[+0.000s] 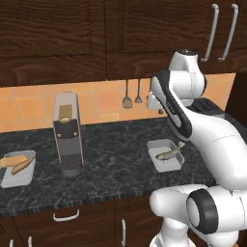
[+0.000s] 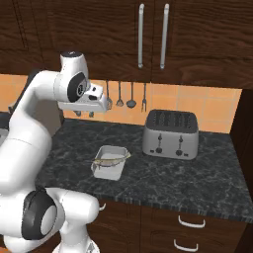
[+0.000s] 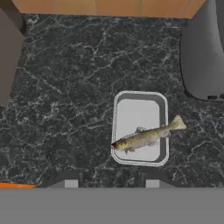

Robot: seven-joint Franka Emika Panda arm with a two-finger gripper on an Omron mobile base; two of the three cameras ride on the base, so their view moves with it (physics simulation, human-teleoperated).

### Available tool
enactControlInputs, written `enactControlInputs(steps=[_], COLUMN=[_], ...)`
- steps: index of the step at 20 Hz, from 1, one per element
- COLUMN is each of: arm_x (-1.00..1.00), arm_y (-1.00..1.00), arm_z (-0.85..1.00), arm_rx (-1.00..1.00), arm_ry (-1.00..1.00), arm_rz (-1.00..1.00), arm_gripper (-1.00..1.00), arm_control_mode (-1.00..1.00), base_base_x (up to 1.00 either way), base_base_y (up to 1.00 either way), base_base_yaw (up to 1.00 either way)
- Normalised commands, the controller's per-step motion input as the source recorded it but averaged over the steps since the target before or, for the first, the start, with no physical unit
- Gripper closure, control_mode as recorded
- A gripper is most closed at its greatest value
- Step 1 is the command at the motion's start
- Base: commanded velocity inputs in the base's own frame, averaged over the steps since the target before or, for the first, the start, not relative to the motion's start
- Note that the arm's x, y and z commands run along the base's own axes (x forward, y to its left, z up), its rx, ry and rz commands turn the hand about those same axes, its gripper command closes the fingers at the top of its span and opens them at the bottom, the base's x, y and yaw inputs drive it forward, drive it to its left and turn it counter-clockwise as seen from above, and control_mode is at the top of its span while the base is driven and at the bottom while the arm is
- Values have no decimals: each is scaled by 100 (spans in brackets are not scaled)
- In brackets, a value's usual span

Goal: Take the meat container that has the fish and place it on the second highest rack of the freezer. Then take the vegetable container that has the sweet potato and squash and place it on the highest rack of the freezer.

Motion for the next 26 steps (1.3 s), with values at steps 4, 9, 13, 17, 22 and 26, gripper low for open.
enactControlInputs(steps=[4, 9, 13, 17, 22, 26], arm_x=[-60, -41, -2, 46, 12, 0], arm_y=[-45, -100, -86, -20, 5, 0], arm_z=[-37, -100, -87, -33, -65, -91], arm_rx=[-1, 3, 5, 0, 5, 9], arm_ry=[0, 13, 18, 3, 4, 6], arm_rz=[-10, -50, -54, -20, -1, 0], arm_gripper=[-100, -100, -100, -100, -100, -100], arm_control_mode=[-100, -100, -100, -100, -100, -100], base_base_x=[0, 0, 0, 0, 0, 0], base_base_y=[0, 0, 0, 0, 0, 0], base_base_yaw=[0, 0, 0, 0, 0, 0])
